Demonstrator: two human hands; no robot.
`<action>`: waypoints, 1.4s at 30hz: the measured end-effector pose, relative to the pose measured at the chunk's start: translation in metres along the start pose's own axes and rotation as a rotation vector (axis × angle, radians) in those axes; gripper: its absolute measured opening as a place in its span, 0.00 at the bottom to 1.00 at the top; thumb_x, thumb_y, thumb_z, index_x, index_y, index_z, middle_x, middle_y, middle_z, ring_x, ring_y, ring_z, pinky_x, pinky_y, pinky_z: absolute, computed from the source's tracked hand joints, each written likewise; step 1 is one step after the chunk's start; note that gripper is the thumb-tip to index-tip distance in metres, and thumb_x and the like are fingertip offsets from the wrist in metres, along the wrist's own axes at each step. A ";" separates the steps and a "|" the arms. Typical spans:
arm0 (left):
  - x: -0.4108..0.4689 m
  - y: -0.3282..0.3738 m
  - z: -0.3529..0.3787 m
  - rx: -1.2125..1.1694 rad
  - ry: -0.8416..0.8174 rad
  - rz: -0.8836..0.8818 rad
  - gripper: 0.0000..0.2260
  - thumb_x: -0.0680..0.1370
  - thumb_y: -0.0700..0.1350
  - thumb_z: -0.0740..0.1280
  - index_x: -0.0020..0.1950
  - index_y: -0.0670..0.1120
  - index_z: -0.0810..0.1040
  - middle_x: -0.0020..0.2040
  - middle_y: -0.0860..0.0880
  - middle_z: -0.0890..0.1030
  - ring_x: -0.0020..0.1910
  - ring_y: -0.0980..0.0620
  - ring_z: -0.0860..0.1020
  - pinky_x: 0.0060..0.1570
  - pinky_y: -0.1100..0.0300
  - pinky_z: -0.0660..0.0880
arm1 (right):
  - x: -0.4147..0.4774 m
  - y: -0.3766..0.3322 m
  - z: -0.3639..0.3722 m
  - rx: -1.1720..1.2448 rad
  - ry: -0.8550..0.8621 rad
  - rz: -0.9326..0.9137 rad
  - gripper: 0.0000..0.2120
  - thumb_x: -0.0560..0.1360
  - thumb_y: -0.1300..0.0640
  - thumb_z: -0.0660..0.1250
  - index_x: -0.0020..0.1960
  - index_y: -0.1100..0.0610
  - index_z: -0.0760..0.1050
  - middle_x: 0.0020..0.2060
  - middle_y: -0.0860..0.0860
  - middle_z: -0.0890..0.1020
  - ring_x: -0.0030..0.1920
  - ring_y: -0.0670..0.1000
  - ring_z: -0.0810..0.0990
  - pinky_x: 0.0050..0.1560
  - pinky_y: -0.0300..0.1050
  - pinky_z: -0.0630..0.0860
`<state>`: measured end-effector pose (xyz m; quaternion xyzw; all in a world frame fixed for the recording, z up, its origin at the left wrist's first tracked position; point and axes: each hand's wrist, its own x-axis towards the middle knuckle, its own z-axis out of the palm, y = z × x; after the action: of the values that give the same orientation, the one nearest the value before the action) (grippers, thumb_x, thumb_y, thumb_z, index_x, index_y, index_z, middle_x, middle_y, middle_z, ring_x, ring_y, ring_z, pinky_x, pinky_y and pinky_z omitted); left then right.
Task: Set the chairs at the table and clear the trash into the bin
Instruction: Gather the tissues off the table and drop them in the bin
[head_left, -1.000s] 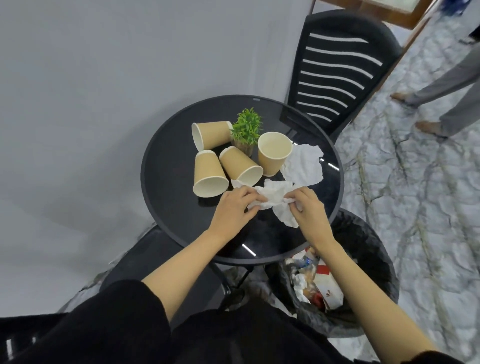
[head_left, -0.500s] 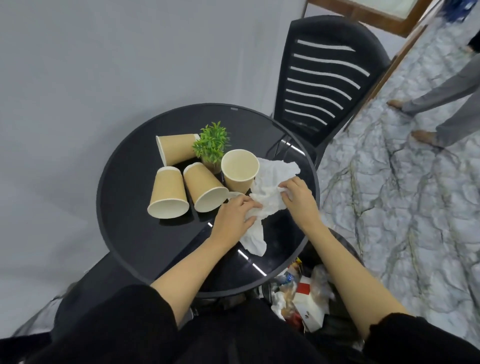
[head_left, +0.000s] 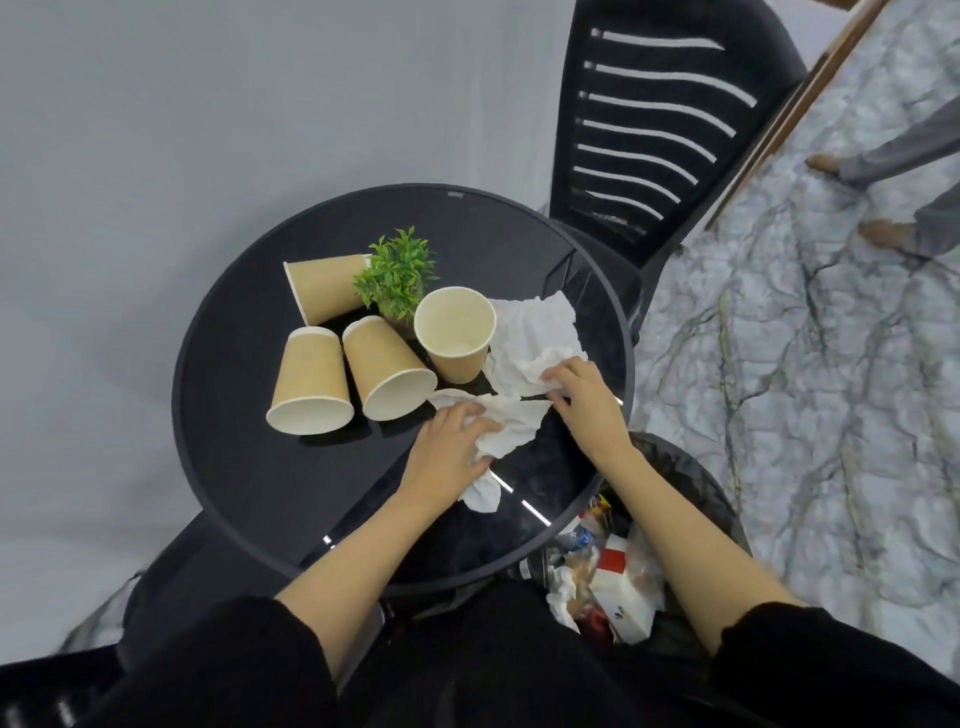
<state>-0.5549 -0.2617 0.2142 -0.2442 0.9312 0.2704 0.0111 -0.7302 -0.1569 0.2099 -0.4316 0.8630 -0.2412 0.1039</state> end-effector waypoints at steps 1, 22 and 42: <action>-0.002 -0.001 -0.001 0.009 0.006 0.007 0.17 0.72 0.42 0.68 0.61 0.49 0.77 0.64 0.48 0.73 0.64 0.46 0.70 0.56 0.55 0.68 | -0.003 0.000 0.001 -0.011 0.012 -0.002 0.09 0.75 0.64 0.64 0.54 0.61 0.77 0.51 0.55 0.77 0.53 0.55 0.73 0.47 0.52 0.77; -0.010 0.069 -0.005 -0.351 -0.129 0.240 0.13 0.75 0.36 0.62 0.56 0.46 0.79 0.58 0.48 0.75 0.57 0.52 0.74 0.54 0.64 0.69 | -0.143 0.010 -0.051 0.249 0.443 0.364 0.05 0.72 0.67 0.67 0.47 0.61 0.79 0.46 0.55 0.82 0.50 0.51 0.78 0.55 0.40 0.71; -0.010 0.153 0.085 -0.351 -0.410 0.387 0.12 0.74 0.36 0.64 0.55 0.46 0.79 0.57 0.48 0.77 0.54 0.48 0.77 0.54 0.51 0.75 | -0.260 0.047 -0.040 0.256 0.562 0.842 0.05 0.71 0.66 0.67 0.46 0.62 0.80 0.47 0.56 0.82 0.51 0.54 0.78 0.51 0.43 0.72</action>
<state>-0.6255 -0.1014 0.2192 -0.0013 0.8780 0.4672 0.1042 -0.6208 0.0866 0.2134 0.0504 0.9200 -0.3885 0.0084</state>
